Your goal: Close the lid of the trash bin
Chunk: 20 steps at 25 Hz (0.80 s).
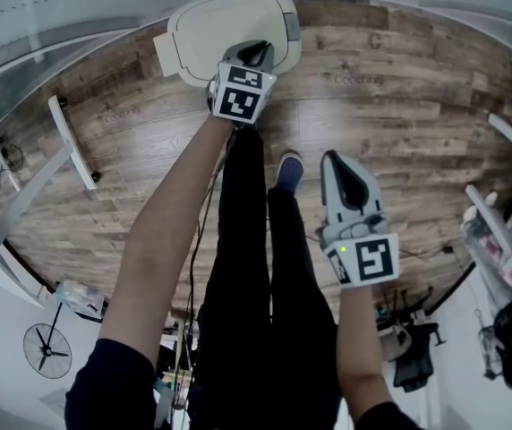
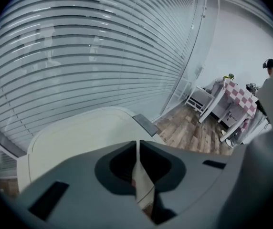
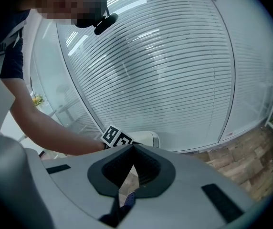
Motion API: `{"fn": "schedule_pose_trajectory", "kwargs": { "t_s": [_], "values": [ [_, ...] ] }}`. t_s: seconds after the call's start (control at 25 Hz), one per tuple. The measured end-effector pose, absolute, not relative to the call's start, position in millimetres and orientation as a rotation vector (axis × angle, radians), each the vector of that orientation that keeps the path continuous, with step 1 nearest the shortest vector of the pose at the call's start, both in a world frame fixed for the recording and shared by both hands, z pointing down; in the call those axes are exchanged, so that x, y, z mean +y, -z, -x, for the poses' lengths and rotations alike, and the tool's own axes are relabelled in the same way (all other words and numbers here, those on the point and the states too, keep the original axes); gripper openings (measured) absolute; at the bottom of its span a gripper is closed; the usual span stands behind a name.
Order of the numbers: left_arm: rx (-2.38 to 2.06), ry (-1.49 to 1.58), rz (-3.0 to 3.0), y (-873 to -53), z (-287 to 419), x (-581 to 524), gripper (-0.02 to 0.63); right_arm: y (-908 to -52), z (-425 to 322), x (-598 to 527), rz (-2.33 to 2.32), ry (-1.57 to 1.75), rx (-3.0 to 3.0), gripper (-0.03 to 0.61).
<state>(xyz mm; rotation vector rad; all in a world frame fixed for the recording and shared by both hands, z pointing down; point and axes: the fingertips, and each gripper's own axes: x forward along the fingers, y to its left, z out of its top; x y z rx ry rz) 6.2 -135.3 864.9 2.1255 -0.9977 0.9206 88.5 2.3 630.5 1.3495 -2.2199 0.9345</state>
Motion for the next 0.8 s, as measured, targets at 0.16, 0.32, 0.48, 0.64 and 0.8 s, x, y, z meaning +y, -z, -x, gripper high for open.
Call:
{"fn": "schedule_pose_trajectory", "kwargs": {
  "t_s": [0.16,0.32,0.48,0.64,0.8],
  "values": [
    [-1.045,-0.917,-2.146,-858.5,3.2,-138.5,0.008,-628.1,-87.4,2.7,-1.350,-0.923,-2.223,0.004],
    [-1.046,-0.915,-2.142,-848.4,10.4,-133.9,0.006,-622.6,-87.6,5.6,-1.354,-0.921,-2.230,0.005],
    [-1.084,-0.879,-2.144,-832.3,17.0,-132.9,0.006,-618.4,-91.9,11.1,-1.333,-0.869,-2.235,0.005],
    [-1.127,-0.758,-2.135,-805.6,24.0,-131.6,0.006,-614.0,-103.4,14.9,-1.366,-0.874,-2.216,0.005],
    [-1.219,-0.675,-2.144,-760.6,41.3,-121.7,0.006,-601.6,-116.8,17.4,-1.407,-0.908,-2.197,0.003]
  ]
}}
